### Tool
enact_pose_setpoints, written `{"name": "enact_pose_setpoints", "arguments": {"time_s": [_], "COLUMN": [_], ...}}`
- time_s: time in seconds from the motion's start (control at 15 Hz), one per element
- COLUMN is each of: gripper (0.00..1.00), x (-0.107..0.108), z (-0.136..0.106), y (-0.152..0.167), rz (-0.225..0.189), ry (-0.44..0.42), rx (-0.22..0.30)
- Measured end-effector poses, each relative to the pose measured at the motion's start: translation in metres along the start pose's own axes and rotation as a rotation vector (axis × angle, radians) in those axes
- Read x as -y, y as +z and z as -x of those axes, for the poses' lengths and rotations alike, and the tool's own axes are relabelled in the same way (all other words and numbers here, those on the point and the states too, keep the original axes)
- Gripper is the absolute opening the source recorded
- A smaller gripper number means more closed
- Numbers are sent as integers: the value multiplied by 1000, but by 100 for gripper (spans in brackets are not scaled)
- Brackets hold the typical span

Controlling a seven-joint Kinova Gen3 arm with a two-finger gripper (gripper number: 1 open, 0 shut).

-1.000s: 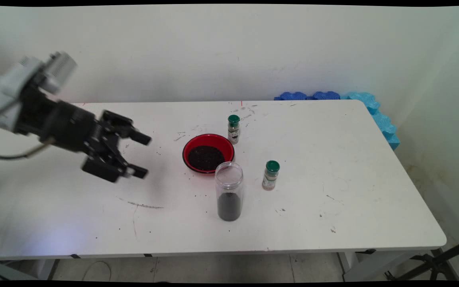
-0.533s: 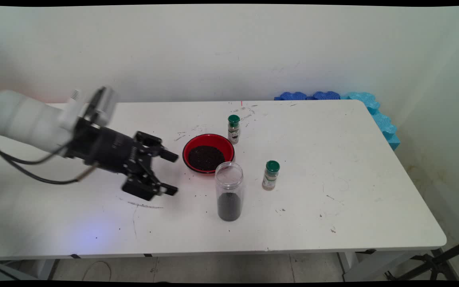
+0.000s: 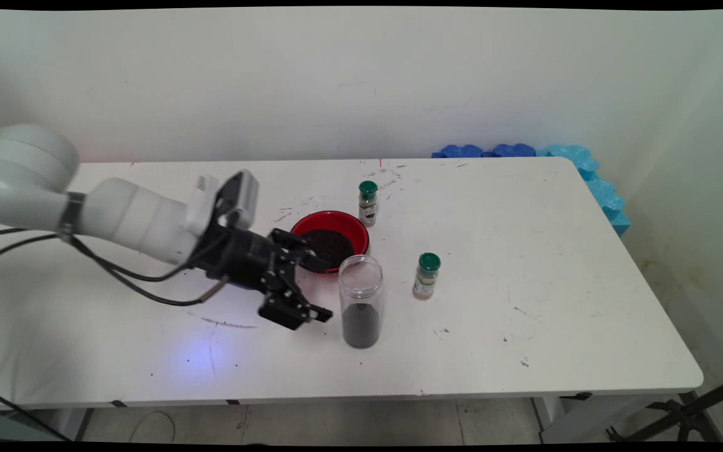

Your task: Pick up the black seasoning powder from the table

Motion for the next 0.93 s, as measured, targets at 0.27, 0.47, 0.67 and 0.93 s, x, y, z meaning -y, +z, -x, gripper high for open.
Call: {"name": "enact_pose_setpoints", "arguments": {"time_s": [0.27, 0.47, 0.67, 0.93], "gripper": [100, 100, 100, 100], "x": [5, 9, 12, 14], "z": [-2, -5, -6, -6], "y": [25, 41, 52, 59], "rz": [19, 28, 36, 48], "ry": [12, 21, 28, 35], "rx": [-1, -4, -8, -11]}}
